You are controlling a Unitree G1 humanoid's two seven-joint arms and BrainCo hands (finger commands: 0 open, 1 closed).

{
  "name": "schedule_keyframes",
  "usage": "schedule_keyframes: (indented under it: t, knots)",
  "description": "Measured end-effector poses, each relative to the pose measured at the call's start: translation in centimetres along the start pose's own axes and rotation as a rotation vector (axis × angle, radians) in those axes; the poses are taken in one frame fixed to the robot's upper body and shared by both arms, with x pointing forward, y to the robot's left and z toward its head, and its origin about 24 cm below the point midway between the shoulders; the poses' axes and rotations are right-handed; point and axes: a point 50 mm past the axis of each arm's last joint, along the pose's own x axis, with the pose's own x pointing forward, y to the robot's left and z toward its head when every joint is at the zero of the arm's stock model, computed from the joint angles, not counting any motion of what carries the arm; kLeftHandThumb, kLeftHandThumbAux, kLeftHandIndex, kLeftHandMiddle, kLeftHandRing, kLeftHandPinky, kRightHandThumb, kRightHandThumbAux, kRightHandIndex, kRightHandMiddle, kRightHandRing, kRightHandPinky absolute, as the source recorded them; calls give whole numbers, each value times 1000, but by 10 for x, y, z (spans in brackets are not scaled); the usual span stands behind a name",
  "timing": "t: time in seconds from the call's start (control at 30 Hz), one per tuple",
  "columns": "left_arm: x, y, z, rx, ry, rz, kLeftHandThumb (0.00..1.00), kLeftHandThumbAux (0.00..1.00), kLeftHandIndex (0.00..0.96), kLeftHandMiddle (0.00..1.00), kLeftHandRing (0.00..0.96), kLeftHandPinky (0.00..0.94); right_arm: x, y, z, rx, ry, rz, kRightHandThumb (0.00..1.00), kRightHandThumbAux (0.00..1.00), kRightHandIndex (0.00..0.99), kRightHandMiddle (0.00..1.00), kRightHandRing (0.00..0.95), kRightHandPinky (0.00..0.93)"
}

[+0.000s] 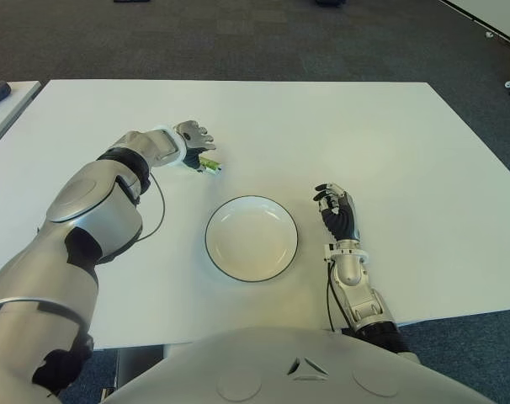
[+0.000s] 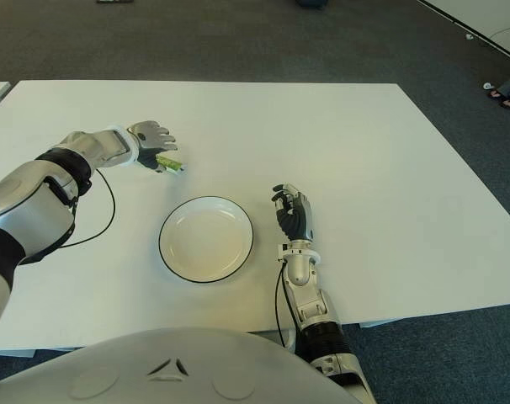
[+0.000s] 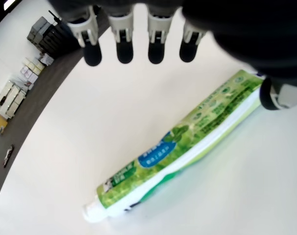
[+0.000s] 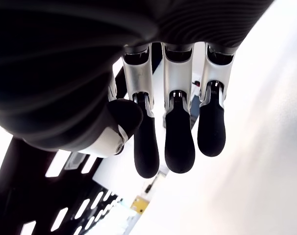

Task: Put the toothpaste on the table into the plate.

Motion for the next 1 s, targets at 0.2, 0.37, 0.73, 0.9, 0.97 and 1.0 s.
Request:
schedule_keyframes:
  t: [0.2,0.37,0.73,0.9,0.97,1.0]
  knots:
    - [2,0,5,19,-6,-13,370,221,0,0,0,15,0,0,1,0,-3,-9,827,699,370,524,647,624]
    - [5,0,8,36,-12,-19,356,227,0,0,0,11,-1,-1,0,3,-2,-10,827,698,371,528,653,606]
    - [6,-12,16,127,-13,-95,329,235,0,0,0,1,-4,-2,-1,12,-4,-14,826,699,370,530,631,529]
    - [6,-15,17,157,-15,-111,318,239,0,0,0,0,-6,-3,-2,12,-3,-15,826,699,371,531,625,512]
    - [6,-16,17,165,-12,-117,315,243,0,0,0,0,-6,-3,-2,12,-4,-16,826,699,371,531,623,505]
    - [6,-16,17,169,-10,-120,314,246,0,0,0,1,-7,-3,-2,12,-4,-18,826,699,371,532,622,501]
